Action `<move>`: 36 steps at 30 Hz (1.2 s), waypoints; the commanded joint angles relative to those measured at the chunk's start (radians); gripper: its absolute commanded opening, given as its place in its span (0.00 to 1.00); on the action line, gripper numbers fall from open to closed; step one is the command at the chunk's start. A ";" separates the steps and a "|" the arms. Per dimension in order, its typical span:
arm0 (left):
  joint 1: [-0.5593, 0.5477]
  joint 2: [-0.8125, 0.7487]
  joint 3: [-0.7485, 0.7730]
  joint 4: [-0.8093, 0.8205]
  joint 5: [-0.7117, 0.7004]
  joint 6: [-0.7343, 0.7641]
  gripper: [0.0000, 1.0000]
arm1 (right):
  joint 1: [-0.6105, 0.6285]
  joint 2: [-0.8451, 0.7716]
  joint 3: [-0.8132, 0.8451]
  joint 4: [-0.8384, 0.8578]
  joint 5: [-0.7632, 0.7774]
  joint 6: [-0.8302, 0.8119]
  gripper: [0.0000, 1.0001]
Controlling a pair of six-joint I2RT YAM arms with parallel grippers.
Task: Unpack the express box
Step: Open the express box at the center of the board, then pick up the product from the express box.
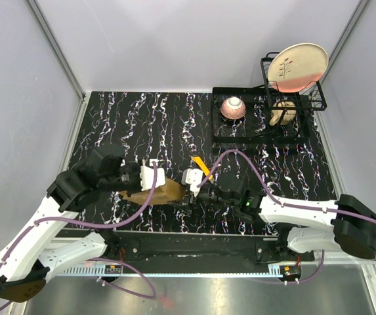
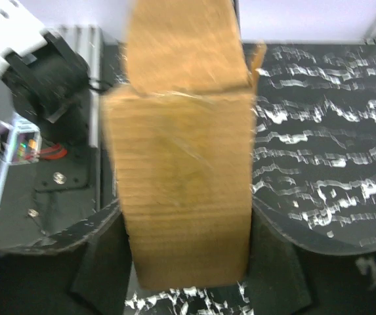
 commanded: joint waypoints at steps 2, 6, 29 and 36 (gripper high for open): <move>0.012 0.035 0.122 -0.056 0.117 0.019 0.00 | 0.003 0.037 -0.025 -0.104 0.266 -0.055 0.71; 0.012 0.106 0.173 -0.102 0.090 -0.016 0.00 | 0.002 0.115 0.024 -0.143 0.515 0.028 0.93; 0.015 0.540 0.090 0.090 -0.441 -0.329 0.00 | 0.066 -0.120 -0.215 0.112 0.470 0.349 0.60; 0.030 0.591 0.179 0.039 -0.314 -0.373 0.00 | 0.097 0.075 -0.070 0.121 0.390 0.228 0.64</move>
